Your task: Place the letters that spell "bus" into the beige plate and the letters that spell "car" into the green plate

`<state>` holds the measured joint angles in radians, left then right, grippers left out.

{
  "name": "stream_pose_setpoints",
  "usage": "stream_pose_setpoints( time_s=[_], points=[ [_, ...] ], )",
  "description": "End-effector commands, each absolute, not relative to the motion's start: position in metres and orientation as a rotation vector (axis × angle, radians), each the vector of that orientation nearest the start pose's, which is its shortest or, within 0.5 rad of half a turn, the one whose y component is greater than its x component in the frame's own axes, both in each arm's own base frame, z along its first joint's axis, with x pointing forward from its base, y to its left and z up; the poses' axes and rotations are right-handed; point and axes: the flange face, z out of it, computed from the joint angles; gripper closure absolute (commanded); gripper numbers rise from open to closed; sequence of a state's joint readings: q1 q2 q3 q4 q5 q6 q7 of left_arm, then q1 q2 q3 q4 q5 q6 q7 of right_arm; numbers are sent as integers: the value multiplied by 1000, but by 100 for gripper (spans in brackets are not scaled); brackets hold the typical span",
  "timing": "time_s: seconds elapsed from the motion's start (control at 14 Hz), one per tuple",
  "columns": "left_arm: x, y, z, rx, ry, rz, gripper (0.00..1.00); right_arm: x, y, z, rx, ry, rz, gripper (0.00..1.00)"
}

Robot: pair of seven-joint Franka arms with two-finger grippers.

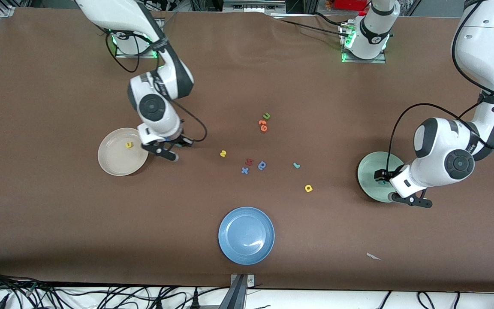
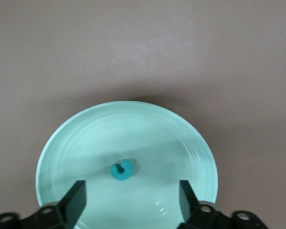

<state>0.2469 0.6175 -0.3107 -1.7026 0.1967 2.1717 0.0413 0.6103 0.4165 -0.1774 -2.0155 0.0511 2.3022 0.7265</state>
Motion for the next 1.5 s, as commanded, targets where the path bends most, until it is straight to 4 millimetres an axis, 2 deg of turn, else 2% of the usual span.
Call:
stream_pose_setpoints(
  time_s=[0.0, 0.14, 0.21, 0.36, 0.72, 0.79, 0.86, 0.93, 1.07, 1.22, 1.36, 1.43],
  points=[
    [662, -56, 242, -3132, 246, 166, 1, 543, 188, 248, -3258, 277, 181, 87],
    [675, -94, 247, -3145, 147, 120, 1, 547, 149, 237, -3284, 132, 222, 87],
    [676, -112, 242, -3148, 111, 123, 1, 550, 127, 229, -3296, 69, 255, 87],
    [674, -146, 232, -3151, 32, 136, 1, 551, 107, 216, -3299, 52, 296, 87],
    [674, -233, 210, -3152, -241, 131, 1, 549, 113, 208, -3302, 24, 305, 82],
    [672, -247, 205, -3150, -293, 133, 1, 548, 113, 208, -3302, 27, 305, 71],
    [674, -257, 203, -3148, -345, 126, 1, 549, 115, 210, -3302, 27, 302, 35],
    [676, -263, 199, -3145, -399, 126, 1, 551, 116, 214, -3298, 36, 291, 11],
    [678, -273, 193, -3136, -464, 122, 3, 551, 131, 220, -3287, 23, 276, 10],
    [678, -273, 188, -3135, -474, 128, 8, 554, 144, 232, -3279, 60, 251, 8],
    [680, -271, 180, -3133, -484, 137, 14, 555, 165, 240, -3274, 121, 266, 8],
    [679, -271, 178, -3130, -493, 142, 17, 554, 183, 244, -3269, 167, 266, 8]
  ],
)
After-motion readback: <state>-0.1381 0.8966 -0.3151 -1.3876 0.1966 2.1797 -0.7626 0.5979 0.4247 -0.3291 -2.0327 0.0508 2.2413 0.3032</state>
